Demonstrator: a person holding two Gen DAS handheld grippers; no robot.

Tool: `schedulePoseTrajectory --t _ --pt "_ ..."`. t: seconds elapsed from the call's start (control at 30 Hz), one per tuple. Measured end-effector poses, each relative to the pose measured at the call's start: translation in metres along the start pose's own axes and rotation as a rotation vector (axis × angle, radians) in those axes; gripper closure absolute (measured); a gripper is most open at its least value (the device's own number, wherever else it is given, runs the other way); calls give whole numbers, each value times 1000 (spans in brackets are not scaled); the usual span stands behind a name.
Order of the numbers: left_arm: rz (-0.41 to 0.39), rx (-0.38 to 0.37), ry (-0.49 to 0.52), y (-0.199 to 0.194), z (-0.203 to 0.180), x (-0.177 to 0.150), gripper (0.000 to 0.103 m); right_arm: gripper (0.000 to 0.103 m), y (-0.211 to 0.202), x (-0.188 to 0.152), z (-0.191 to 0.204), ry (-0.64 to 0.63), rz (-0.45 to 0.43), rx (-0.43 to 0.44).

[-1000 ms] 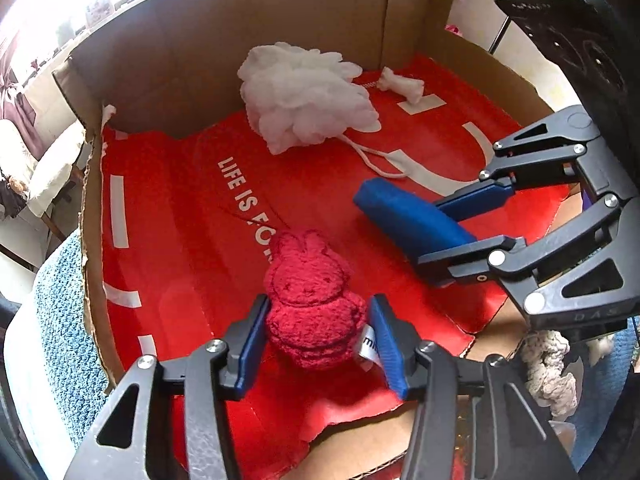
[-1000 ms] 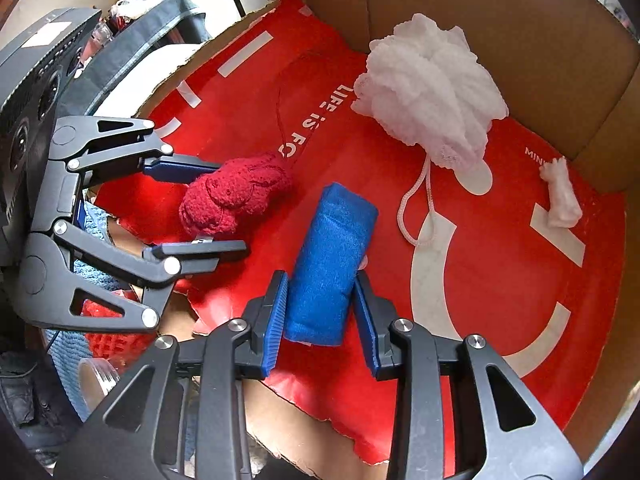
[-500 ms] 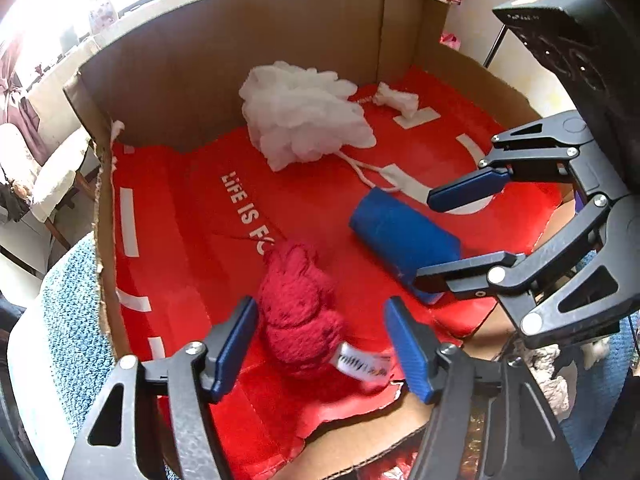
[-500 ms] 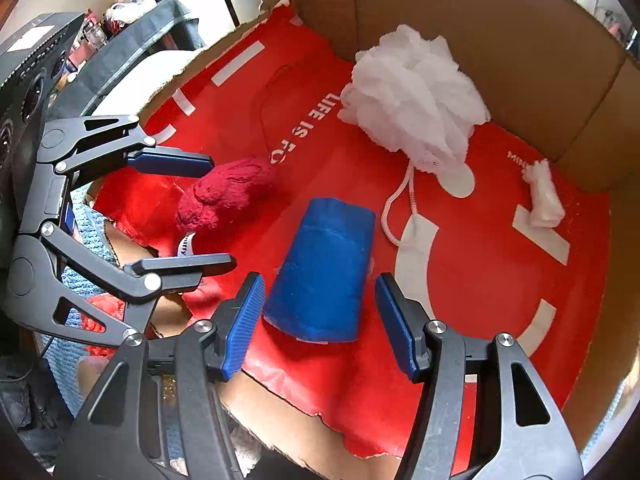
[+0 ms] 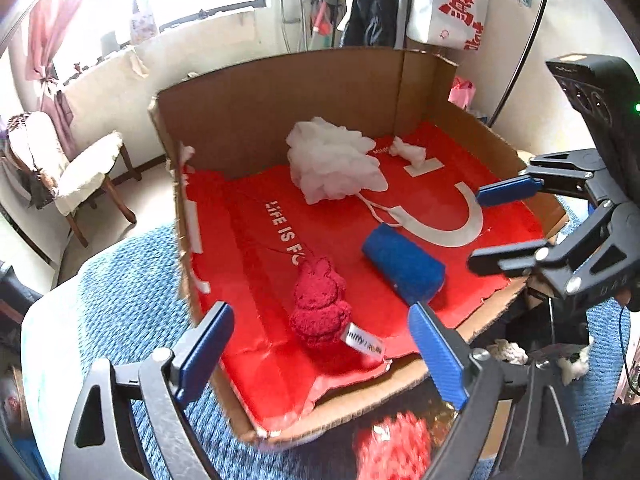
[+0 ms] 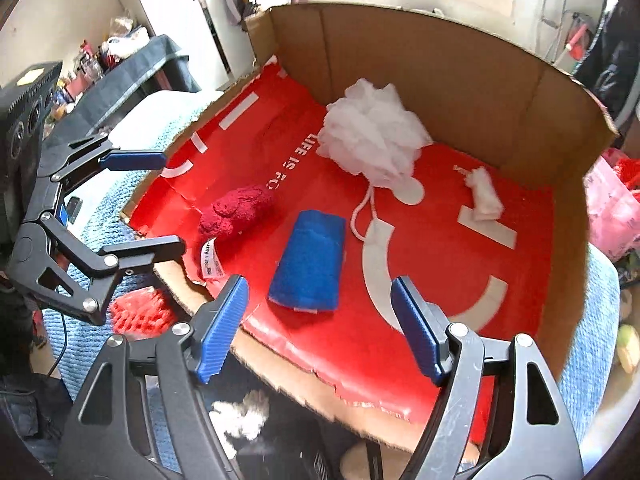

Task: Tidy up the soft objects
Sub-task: 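Withdraw both tools from the box back over the blanket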

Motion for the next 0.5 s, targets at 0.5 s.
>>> schedulePoseTrajectory --t 0.5 --pt "-131 85 -73 -74 -5 -51 3 20 -83 -55 -1 43 -135 -82"
Point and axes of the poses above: each gripper's, at about its wrist camera, not at the fingertips, and y roughly the way its jaws point, z to its left, x to its top, the point moved 2 cm from there along y, roughly the way its jaws point, and after that the axes turned 8 degrees about -z, right-handed, at the moved point
